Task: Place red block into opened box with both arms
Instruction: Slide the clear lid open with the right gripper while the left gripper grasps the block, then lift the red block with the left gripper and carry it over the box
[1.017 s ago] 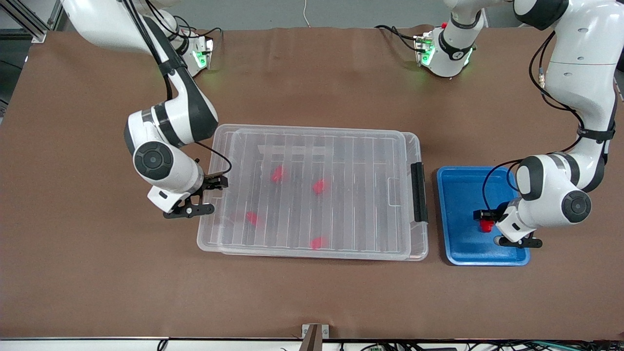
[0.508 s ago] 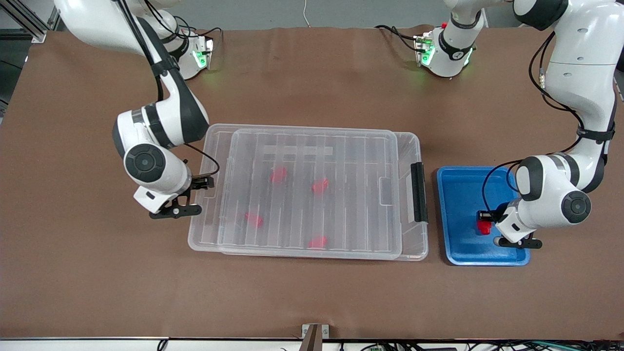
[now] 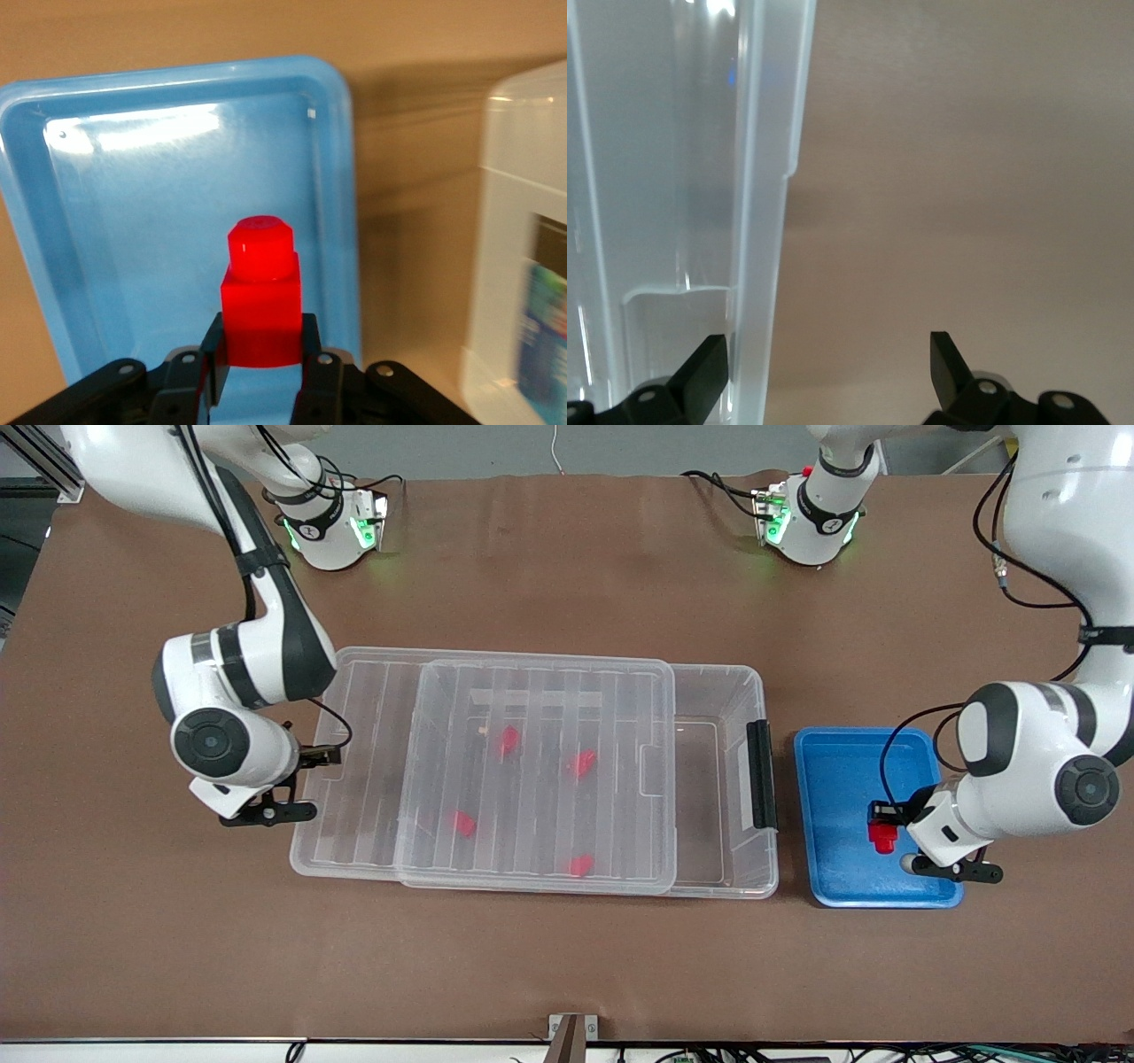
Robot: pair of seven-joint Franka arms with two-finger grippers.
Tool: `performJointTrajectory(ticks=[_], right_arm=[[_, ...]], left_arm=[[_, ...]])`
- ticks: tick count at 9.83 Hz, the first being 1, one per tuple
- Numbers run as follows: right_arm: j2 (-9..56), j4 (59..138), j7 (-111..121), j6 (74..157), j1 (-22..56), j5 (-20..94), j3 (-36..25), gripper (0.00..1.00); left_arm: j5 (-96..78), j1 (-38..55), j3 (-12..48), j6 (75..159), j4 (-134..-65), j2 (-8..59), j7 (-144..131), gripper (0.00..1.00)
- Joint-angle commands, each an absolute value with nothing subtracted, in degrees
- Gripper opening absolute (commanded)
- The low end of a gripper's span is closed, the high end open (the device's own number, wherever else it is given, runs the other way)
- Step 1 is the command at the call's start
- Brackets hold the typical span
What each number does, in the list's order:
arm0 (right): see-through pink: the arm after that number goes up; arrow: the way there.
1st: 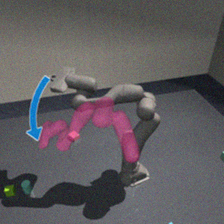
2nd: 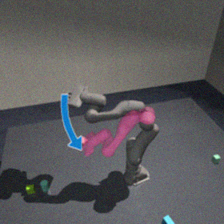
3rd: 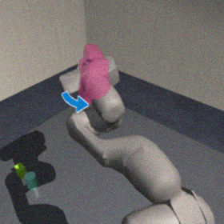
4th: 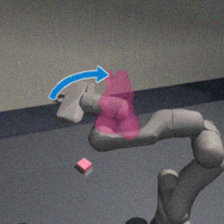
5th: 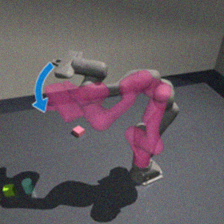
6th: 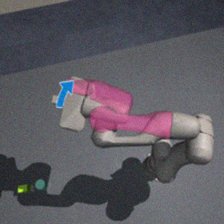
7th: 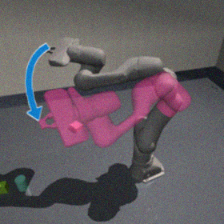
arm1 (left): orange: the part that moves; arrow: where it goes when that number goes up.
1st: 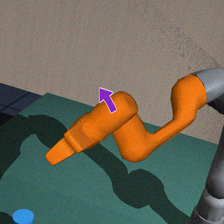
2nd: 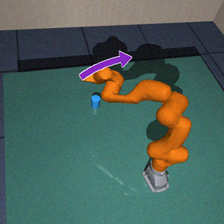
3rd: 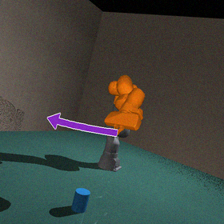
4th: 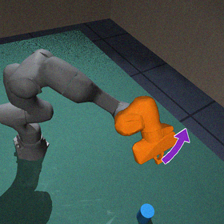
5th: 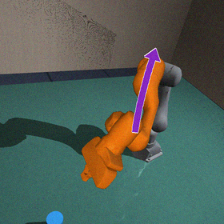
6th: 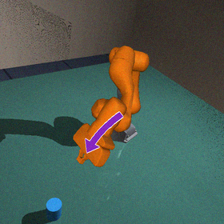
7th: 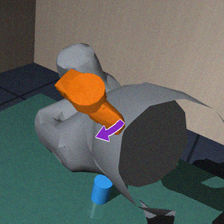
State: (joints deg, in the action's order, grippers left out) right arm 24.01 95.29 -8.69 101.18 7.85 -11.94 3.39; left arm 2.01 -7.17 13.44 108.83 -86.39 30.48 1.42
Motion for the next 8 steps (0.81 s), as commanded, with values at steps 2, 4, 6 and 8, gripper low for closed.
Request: performJointTrajectory(ticks=[2, 4, 6, 8], right_arm=[[21.97, 96.94, -2.99, 100.81, 2.73, -13.18, 4.13, 1.00], [21.97, 96.51, -3.34, 100.72, 2.90, -13.01, 4.13, 1.00], [21.19, 90.74, -4.30, 95.75, 3.42, -10.74, 4.39, 1.00], [15.58, 84.84, -5.80, 91.34, 1.51, -6.26, 3.70, 1.00]], left_arm=[[2.20, -4.67, 19.84, 102.85, -86.66, 25.93, -11.02, 0.00], [2.29, -4.31, 25.64, 102.48, -87.53, 25.93, -21.57, 0.00], [2.20, -1.25, 26.98, 103.09, -87.89, 26.98, -26.87, 0.00], [2.29, 2.18, 26.98, 106.50, -87.98, 30.13, -28.56, 0.00]])
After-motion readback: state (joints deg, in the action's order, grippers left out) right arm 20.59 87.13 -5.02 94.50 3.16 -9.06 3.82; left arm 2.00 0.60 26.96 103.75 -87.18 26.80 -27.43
